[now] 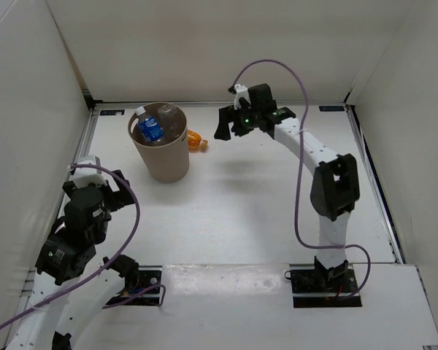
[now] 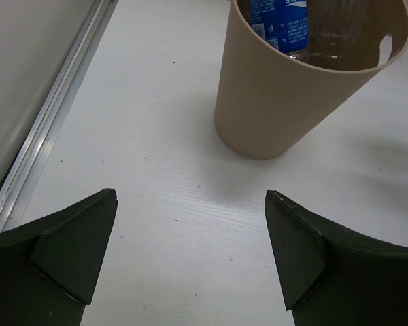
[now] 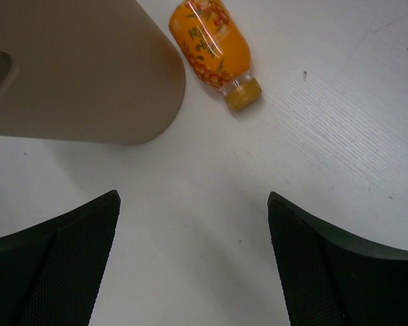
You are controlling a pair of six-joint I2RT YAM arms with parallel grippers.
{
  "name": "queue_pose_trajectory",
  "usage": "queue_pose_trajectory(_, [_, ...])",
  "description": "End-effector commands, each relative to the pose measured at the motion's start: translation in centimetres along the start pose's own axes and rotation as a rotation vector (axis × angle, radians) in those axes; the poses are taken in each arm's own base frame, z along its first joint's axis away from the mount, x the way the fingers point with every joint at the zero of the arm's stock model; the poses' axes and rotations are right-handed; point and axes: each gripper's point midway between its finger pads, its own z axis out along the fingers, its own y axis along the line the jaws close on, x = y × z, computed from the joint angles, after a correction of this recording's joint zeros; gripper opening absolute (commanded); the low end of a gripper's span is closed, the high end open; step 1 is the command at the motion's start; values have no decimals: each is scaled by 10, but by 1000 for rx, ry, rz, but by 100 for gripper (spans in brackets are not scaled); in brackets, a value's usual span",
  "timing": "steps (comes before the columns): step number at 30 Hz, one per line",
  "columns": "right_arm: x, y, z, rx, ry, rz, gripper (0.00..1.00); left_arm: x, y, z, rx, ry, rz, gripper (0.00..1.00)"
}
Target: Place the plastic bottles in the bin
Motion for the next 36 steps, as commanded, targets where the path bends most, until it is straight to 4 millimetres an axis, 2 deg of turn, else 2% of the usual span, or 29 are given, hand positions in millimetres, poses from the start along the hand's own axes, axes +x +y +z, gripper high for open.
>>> queue_pose_trajectory(1, [0,-2,19,-79,4,-112,90,-3,5,-3,-24,-15,-13,100])
queue_pose_trajectory(2, [-10,-7,25,-50,-42,-139,90,-3,5,-2,-25,-11,-12,100])
queue_pose_trajectory(4, [-6,-22,36,-27,-44,-184,90,-1,2,1,-24,1,-6,100])
queue_pose_trajectory(8, [-10,-35,61,-38,-88,-232,90,-1,-2,6,-21,24,15,100])
queue_pose_trajectory(10, [-11,-30,78,-56,-128,-297,90,0,-4,8,-22,30,18,100])
queue_pose_trajectory(12, [-14,-31,86,-45,-149,-355,90,0,-4,8,-21,29,22,100])
queue_pose_trajectory(13, [-24,-19,92,-60,-175,-389,90,1,-4,9,-22,31,24,100])
queue_pose_trajectory(14, [-21,-24,101,-45,-166,-428,90,0,-4,9,-19,28,24,100])
queue_pose_trajectory(15, [-36,-17,100,-50,-195,-459,90,-1,-4,9,-22,27,27,100])
queue_pose_trajectory(16, [-39,-15,106,-52,-192,-475,90,-1,-3,8,-24,24,27,100])
queue_pose_trajectory(18, [-33,-21,123,-33,-155,-514,90,0,-2,10,-37,29,34,100])
queue_pose_trajectory(20, [-44,-19,130,-14,-163,-573,90,0,-2,10,-37,28,34,100])
queue_pose_trajectory(22, [-34,-26,137,-5,-119,-599,90,1,-2,11,-38,31,40,100])
queue_pose_trajectory(25, [-39,-19,145,6,-131,-694,90,0,-1,10,-41,27,36,100])
queue_pose_trajectory(29, [-25,-28,159,103,-60,-867,90,1,-5,11,-20,30,35,100])
queue_pose_trajectory(32, [-11,-29,167,117,-11,-916,90,-1,-5,8,-9,21,26,100])
queue_pose_trajectory(36, [-7,-33,168,109,6,-966,90,-1,-7,9,-3,23,28,100])
